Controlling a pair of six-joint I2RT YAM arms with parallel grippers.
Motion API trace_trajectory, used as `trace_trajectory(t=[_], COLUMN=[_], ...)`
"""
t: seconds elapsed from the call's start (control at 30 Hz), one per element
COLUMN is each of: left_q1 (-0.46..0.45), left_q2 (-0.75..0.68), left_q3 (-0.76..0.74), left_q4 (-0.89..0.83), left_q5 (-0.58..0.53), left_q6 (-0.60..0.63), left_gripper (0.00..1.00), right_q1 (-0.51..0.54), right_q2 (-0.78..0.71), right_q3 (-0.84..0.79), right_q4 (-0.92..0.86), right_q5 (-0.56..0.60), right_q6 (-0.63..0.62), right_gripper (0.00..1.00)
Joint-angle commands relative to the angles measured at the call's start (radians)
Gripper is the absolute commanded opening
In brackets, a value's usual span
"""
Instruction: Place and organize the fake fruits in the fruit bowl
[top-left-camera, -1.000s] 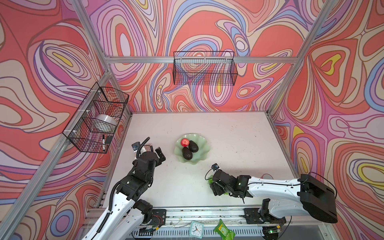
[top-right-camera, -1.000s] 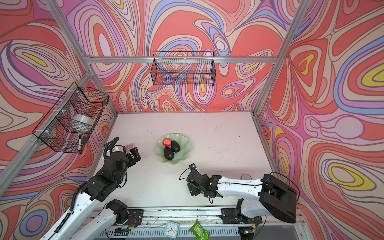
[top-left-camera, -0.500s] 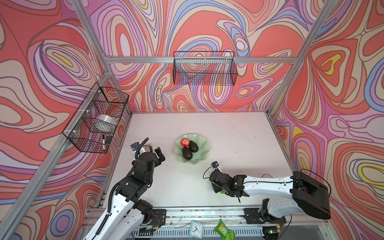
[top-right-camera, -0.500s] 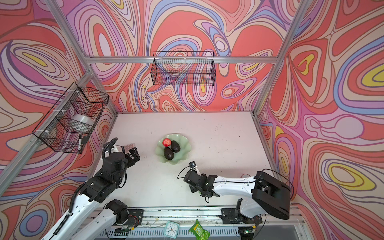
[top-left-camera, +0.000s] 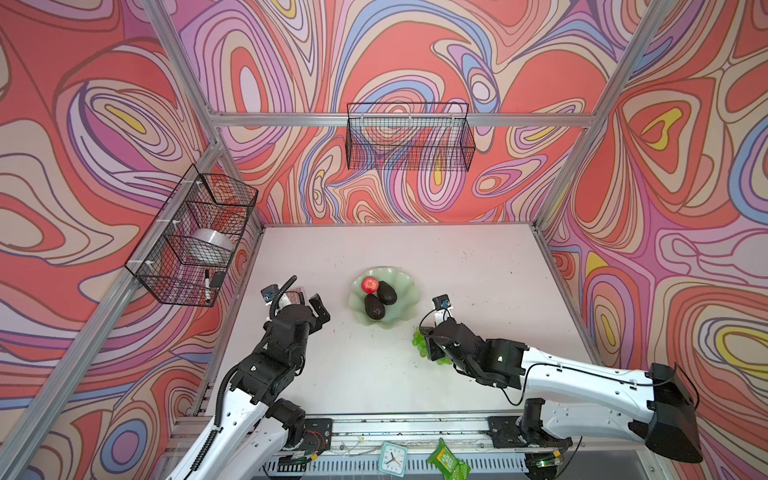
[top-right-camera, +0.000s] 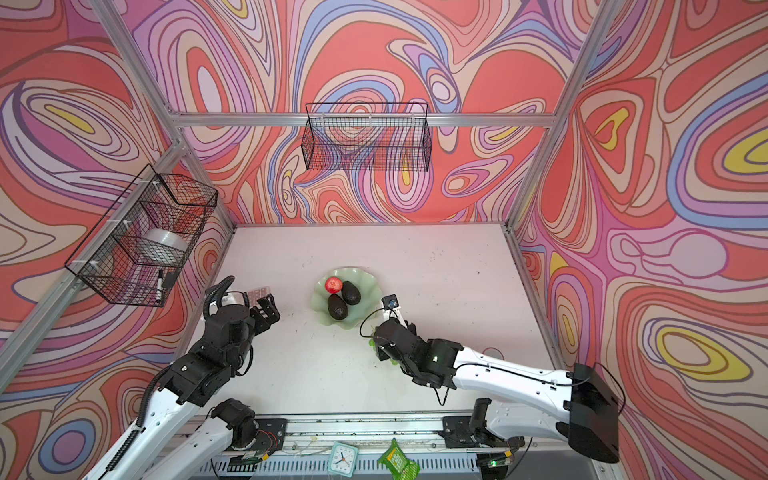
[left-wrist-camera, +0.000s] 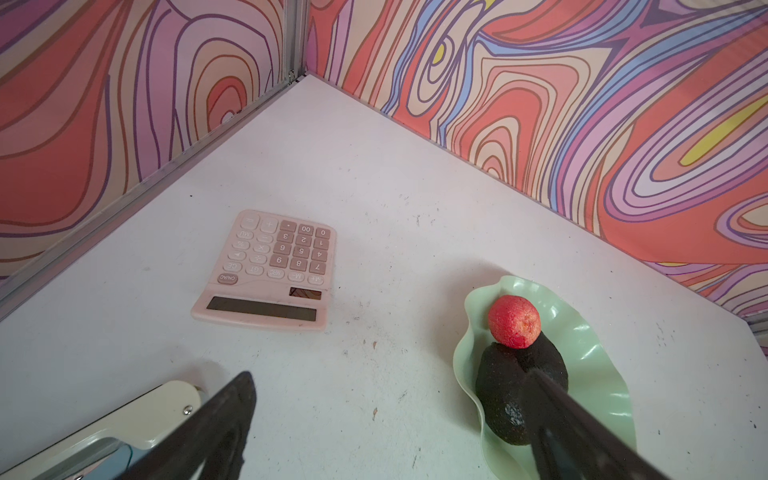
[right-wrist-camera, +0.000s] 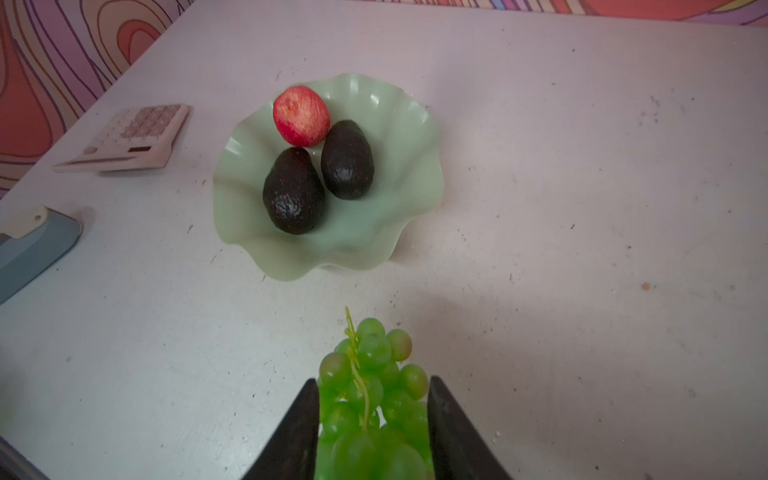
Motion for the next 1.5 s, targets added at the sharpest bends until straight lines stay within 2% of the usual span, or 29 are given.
trace_trajectory(t=[0.0,0.1,0.2,0.23,0.3,0.4,0.57,0.7,0.97,1.27,1.4,1.47], left_q1=[0.008,0.008,0.008,0.007,0.008,0.008,0.008,0.008,0.008,0.008,0.008,0.008], left_q2=[-0.013,-0.020,-0.026,-0.028,-0.036,-0.049,-0.051,-0.040,-0.051,-0.042,-0.042,-0.040], left_q3=[-0.005,-0.007,-0.003,-0.001,0.002,-0.005,-0.001,0.008,0.008,0.011,0.011,0.012], left_q4=[-0.005,-0.008,-0.017,-0.023,-0.036,-0.037,-0.039,-0.049,-0.051,-0.048,-0.046,-0.045], left_q5=[-0.017,-0.019,-0.022,-0.023,-0.031,-0.041,-0.044,-0.044,-0.046,-0.045,-0.048,-0.048], left_q6=[-0.004,-0.004,-0.002,-0.002,-0.002,-0.004,0.002,0.005,-0.001,0.001,0.001,0.002], left_gripper=[1.00,1.00,1.00,1.00,1.00,1.00,1.00,1.00,1.00,1.00,1.00,1.00], right_q1=[-0.031,-0.075,-0.133,-0.137,-0.138,-0.136,-0.136,-0.136,-0.135,-0.125,-0.120,-0.120], right_q2=[0.010,0.030,0.067,0.076,0.085,0.097,0.129,0.143,0.225,0.332,0.374,0.386], right_q3=[0.066,0.117,0.167,0.173,0.154,0.077,-0.060,-0.152,-0.194,-0.217,-0.221,-0.228], right_q4=[-0.017,0.011,-0.012,-0.026,-0.038,-0.013,0.057,0.179,0.326,0.401,0.433,0.449], right_q5=[0.020,-0.010,-0.090,-0.101,-0.144,-0.261,-0.352,-0.363,-0.421,-0.379,-0.373,-0.371], right_q6=[-0.093,-0.171,-0.235,-0.251,-0.260,-0.238,-0.177,-0.152,-0.116,-0.083,-0.074,-0.064], right_gripper=[0.42,0.42,0.44,0.47,0.60,0.76,0.84,0.86,0.86,0.86,0.81,0.73])
